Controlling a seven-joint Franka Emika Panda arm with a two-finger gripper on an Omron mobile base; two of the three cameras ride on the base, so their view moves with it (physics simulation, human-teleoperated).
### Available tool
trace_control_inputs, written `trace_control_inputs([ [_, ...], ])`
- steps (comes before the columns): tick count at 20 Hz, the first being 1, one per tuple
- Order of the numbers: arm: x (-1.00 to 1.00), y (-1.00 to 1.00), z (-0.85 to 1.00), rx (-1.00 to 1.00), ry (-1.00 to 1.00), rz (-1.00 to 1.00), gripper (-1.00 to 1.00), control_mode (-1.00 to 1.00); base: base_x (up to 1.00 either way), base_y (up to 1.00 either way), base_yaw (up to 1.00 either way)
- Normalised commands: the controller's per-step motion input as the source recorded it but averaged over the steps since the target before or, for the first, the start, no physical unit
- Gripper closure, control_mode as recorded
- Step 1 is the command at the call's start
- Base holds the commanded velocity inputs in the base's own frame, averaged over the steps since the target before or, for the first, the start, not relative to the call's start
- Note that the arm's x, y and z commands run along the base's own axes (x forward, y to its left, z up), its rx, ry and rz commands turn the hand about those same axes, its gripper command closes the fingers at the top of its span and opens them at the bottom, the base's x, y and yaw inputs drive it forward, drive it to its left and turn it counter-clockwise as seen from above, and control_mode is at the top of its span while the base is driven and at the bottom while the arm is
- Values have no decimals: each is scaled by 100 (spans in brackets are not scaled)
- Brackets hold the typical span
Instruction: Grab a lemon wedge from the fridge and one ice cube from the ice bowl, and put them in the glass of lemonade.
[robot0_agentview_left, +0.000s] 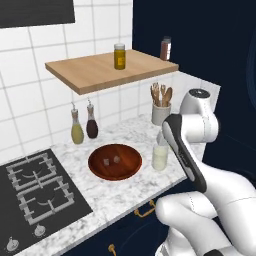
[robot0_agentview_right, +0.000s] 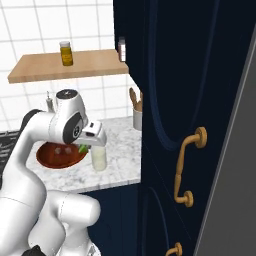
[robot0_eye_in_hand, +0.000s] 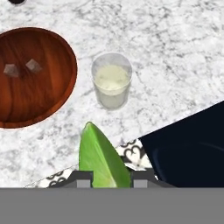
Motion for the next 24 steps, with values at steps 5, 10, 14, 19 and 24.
trace_control_inputs([
  [5, 32, 0, -1, 0, -1, 0, 100, -100, 0, 0, 0],
  [10, 61, 0, 0, 0, 5, -5, 100, -100, 0, 0, 0],
  [14, 40, 0, -10, 0, 30, -5, 100, -100, 0, 0, 0],
  [19, 12, 0, -1, 0, 5, 0, 100, -100, 0, 0, 0],
  [24, 32, 0, 2, 0, 5, 0, 100, -100, 0, 0, 0],
])
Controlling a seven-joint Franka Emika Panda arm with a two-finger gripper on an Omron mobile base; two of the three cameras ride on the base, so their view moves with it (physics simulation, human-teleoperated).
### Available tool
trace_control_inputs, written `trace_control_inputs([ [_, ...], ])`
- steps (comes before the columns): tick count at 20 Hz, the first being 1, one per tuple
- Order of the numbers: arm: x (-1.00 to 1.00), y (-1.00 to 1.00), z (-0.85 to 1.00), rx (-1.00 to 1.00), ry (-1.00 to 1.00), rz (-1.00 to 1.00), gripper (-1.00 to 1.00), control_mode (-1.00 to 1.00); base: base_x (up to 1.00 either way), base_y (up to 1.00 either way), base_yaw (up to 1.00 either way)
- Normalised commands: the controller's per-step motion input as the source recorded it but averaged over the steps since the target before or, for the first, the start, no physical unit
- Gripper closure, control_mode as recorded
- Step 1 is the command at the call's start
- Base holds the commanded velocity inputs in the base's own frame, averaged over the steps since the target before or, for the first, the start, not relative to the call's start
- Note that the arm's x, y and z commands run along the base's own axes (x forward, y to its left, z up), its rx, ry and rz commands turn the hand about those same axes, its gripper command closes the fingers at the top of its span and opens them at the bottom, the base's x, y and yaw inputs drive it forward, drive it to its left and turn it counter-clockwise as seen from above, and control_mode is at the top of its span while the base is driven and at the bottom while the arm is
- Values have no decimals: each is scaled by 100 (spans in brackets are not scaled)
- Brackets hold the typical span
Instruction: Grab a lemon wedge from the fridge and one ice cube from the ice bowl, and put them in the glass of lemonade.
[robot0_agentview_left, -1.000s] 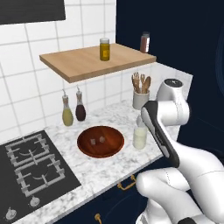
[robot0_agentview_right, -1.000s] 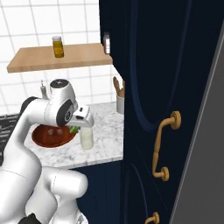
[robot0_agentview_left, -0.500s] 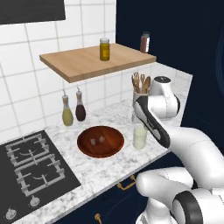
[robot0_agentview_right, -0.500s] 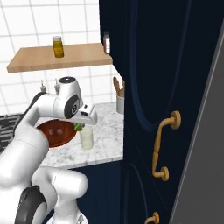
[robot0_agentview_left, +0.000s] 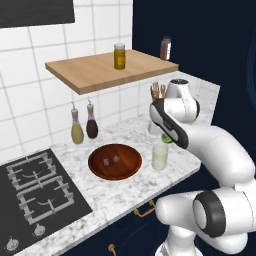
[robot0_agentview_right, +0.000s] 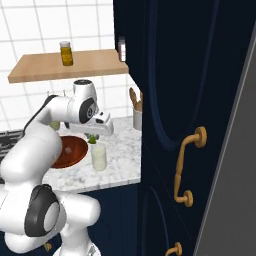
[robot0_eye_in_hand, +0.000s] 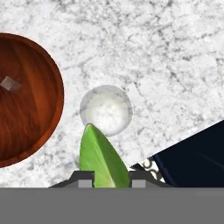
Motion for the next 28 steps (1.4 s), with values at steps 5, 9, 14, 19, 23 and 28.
trace_control_inputs([
  [5, 34, 0, 0, 0, 8, 0, 100, -100, 0, 0, 0],
  [9, 28, 0, -1, 0, 1, 0, 100, -100, 0, 0, 0],
  [14, 17, 0, -6, 0, 0, 0, 100, -100, 0, 0, 0],
  [19, 0, 0, -25, 0, 1, 0, 100, -100, 0, 0, 0],
  [23, 4, 0, -3, 0, 0, 0, 100, -100, 0, 0, 0],
  [28, 5, 0, -3, 0, 0, 0, 100, -100, 0, 0, 0],
])
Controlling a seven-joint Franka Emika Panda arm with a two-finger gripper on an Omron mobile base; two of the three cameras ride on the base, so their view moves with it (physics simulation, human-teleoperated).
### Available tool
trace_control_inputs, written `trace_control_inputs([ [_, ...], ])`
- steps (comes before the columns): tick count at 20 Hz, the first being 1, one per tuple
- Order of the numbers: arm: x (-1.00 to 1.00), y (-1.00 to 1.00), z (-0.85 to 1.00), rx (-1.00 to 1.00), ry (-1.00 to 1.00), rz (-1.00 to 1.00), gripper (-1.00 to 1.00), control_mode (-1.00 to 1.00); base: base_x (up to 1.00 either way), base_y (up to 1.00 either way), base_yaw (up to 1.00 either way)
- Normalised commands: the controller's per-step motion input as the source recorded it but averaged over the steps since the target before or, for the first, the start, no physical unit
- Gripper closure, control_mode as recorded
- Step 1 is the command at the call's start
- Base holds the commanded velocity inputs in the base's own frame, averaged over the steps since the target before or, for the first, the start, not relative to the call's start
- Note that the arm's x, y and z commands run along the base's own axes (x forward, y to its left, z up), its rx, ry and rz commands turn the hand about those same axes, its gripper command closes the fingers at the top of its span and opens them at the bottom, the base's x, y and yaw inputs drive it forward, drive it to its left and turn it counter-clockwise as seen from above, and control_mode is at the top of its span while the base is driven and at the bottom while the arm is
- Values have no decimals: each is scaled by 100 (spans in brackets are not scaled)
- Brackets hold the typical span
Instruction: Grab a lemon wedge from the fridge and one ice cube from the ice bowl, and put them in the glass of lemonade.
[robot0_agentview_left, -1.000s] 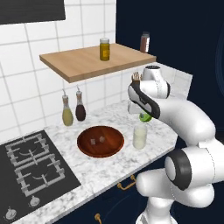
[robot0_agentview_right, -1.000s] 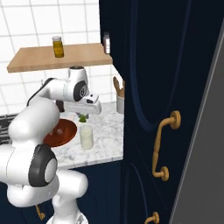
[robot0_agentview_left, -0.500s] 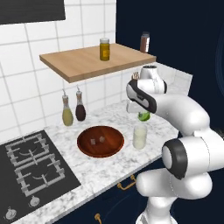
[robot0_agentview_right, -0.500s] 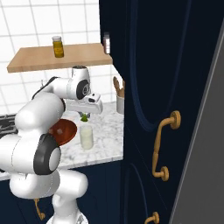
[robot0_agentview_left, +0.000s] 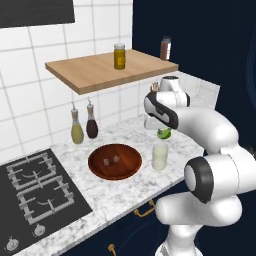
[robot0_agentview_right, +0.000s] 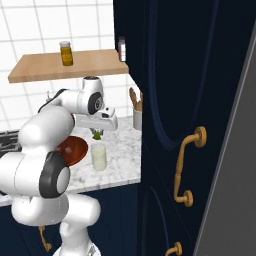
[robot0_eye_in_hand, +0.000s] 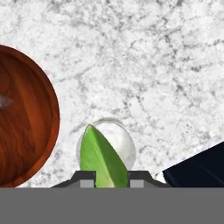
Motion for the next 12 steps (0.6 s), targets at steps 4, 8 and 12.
trace_control_inputs([
  [4, 2, 0, -10, 1, 0, 0, 100, -100, 0, 0, 0],
  [8, 0, 0, -3, 0, 0, 0, -100, -100, 0, 0, 0],
  [12, 0, 0, 0, 0, 1, 0, -100, -100, 0, 0, 0],
])
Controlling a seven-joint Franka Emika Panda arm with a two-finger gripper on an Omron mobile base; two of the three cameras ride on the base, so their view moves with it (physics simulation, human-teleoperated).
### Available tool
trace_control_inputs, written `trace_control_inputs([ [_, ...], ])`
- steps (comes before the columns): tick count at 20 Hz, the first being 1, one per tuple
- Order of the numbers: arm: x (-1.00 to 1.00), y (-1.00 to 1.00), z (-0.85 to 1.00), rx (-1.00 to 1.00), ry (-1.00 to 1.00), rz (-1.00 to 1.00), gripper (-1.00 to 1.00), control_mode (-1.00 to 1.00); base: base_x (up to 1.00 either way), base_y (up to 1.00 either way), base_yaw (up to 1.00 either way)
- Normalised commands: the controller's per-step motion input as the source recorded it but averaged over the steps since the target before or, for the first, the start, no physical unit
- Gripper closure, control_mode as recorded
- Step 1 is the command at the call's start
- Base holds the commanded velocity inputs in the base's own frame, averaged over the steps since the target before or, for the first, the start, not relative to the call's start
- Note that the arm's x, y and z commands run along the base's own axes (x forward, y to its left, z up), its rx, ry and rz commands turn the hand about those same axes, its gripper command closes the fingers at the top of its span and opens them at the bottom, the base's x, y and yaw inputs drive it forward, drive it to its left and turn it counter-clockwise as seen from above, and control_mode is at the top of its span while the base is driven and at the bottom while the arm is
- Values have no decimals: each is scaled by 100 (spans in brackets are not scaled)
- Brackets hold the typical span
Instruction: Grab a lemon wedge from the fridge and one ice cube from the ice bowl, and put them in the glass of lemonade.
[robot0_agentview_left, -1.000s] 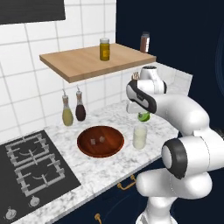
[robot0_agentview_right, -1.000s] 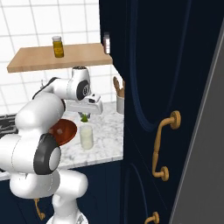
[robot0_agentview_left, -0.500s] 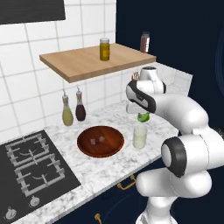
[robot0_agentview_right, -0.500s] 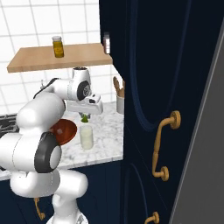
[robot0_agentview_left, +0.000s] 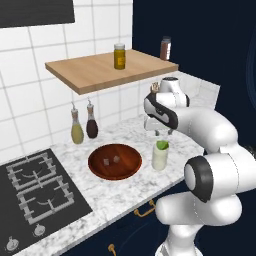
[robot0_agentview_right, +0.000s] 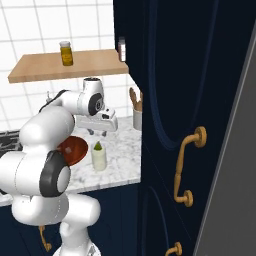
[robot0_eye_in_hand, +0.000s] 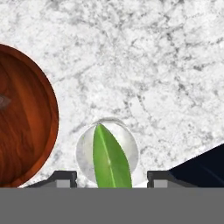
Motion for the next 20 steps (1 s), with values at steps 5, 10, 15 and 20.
trace_control_inputs([
  [5, 0, 0, 0, 0, 0, 0, -100, -100, 0, 0, 0],
  [10, -11, 1, 8, 1, -3, 0, -100, -100, 0, 0, 0],
  [15, -28, 2, 18, 3, -11, 0, -100, -100, 0, 0, 0],
  [20, -35, 19, 27, 3, -10, 1, -100, -100, 0, 0, 0],
])
